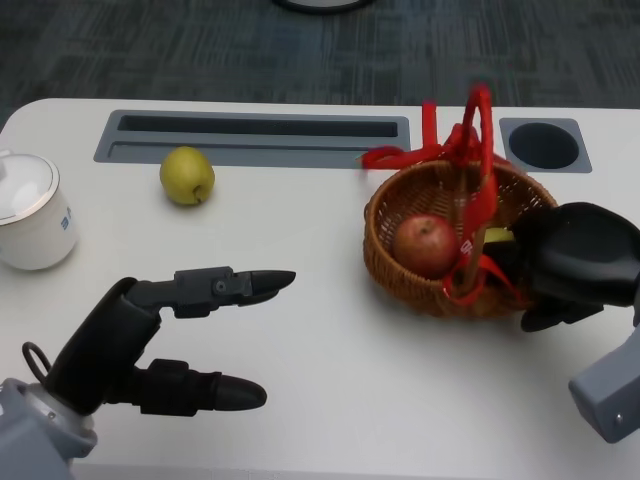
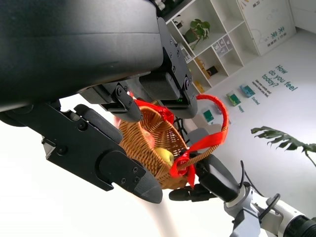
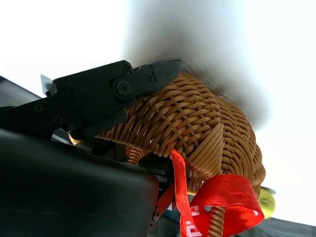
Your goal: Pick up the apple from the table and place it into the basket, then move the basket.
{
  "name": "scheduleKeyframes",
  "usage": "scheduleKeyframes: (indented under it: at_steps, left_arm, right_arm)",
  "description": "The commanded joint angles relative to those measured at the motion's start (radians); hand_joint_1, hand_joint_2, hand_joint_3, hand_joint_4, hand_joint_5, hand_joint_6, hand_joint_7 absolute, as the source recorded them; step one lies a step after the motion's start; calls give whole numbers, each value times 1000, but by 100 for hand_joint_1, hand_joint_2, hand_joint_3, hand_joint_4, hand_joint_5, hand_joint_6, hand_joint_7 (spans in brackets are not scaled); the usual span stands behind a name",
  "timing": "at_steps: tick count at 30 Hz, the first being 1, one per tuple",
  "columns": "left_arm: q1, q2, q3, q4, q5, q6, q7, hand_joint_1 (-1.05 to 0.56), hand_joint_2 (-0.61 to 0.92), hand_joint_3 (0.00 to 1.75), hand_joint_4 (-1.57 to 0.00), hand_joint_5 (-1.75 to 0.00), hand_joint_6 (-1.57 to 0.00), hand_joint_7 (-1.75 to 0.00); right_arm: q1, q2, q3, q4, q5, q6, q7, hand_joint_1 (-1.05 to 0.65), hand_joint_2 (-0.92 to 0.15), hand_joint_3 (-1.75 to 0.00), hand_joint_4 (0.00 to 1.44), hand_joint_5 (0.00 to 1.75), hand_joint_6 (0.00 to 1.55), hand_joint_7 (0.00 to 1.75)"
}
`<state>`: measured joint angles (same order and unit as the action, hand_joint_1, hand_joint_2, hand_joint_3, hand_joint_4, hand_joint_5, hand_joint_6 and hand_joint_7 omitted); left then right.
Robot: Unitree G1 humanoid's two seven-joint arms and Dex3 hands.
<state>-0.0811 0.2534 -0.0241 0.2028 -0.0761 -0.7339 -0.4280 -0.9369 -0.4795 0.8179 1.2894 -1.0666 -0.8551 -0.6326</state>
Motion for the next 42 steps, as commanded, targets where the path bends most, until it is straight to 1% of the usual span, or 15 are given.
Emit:
scheduleKeyframes:
  at_steps: [1, 5, 13, 22, 25, 27, 29, 30, 31, 33, 34, 38, 39, 40, 42]
  left_arm:
    - [3, 10, 14, 8, 2, -10, 13, -48, 68, 0, -80, 0, -76, 0]
    - [-4, 11, 15, 25, -2, -20, 8, -48, 68, 0, -80, -1, -76, 0]
    - [10, 11, 16, 33, 0, -33, 11, -49, 69, 0, -81, -1, -77, -1]
    - [62, 16, 27, -6, 6, -46, 20, -49, 70, 0, -81, -1, -77, 0]
    - [71, 17, 31, -9, 8, -50, 24, -49, 70, 0, -82, -1, -77, 0]
    - [78, 17, 33, -17, 10, -44, 27, -50, 70, 0, -82, -1, -77, 0]
    - [84, 17, 35, -27, 14, -36, 29, -50, 70, 0, -82, -1, -77, 0]
    - [85, 17, 36, -30, 15, -32, 30, -50, 70, 0, -82, -1, -77, 0]
    - [86, 17, 37, -33, 16, -29, 29, -50, 70, 0, -82, 0, -77, 0]
    - [88, 17, 38, -35, 15, -23, 27, -50, 70, 0, -82, 0, -77, 0]
    - [88, 17, 39, -35, 15, -22, 26, -50, 70, 0, -82, 0, -77, 0]
    - [83, 17, 39, -28, 11, -24, 23, -49, 70, 0, -82, 0, -78, 0]
    - [80, 17, 39, -26, 11, -25, 22, -49, 70, 0, -82, 0, -78, 0]
    - [78, 17, 39, -25, 12, -25, 21, -49, 70, 0, -82, 0, -78, 0]
    - [73, 17, 38, -22, 11, -27, 20, -49, 70, 0, -83, -1, -78, -1]
  right_arm:
    - [-22, -16, -32, 24, 40, 34, 32, -25, -92, -6, 70, 175, 47, 175]
    - [-34, 5, -48, 47, 62, 104, 91, -26, -92, -6, 71, 175, 47, 175]
    - [-76, 76, -128, 91, 155, 325, 316, -32, -92, -8, 67, 175, 45, 172]
    - [-119, 110, -159, 101, 177, 477, 387, -32, -92, -6, 68, 175, 50, 169]
    - [-131, 112, -152, 104, 169, 516, 399, -32, -89, -2, 67, 175, 57, 151]
    - [-139, 111, -160, 106, 179, 533, 422, -32, -87, -1, 66, 168, 71, 112]
    - [-144, 110, -173, 107, 191, 542, 441, -35, -88, 0, 71, 153, 94, 54]
    - [-146, 109, -177, 107, 195, 546, 447, -36, -89, 0, 74, 148, 104, 34]
    - [-148, 109, -181, 106, 197, 548, 450, -37, -90, -1, 75, 146, 111, 20]
    - [-148, 109, -186, 106, 197, 550, 450, -37, -92, -2, 74, 150, 118, 10]
    - [-146, 109, -187, 105, 196, 548, 443, -37, -92, -4, 72, 153, 117, 15]
    - [-138, 105, -180, 103, 181, 539, 392, -47, -92, -9, 61, 167, 61, 132]
    - [-137, 104, -176, 103, 176, 536, 380, -52, -92, -9, 58, 164, 56, 137]
    - [-136, 102, -174, 102, 173, 532, 369, -58, -92, -9, 56, 156, 55, 130]
    - [-134, 103, -178, 102, 176, 521, 363, -69, -92, -7, 59, 118, 65, 83]
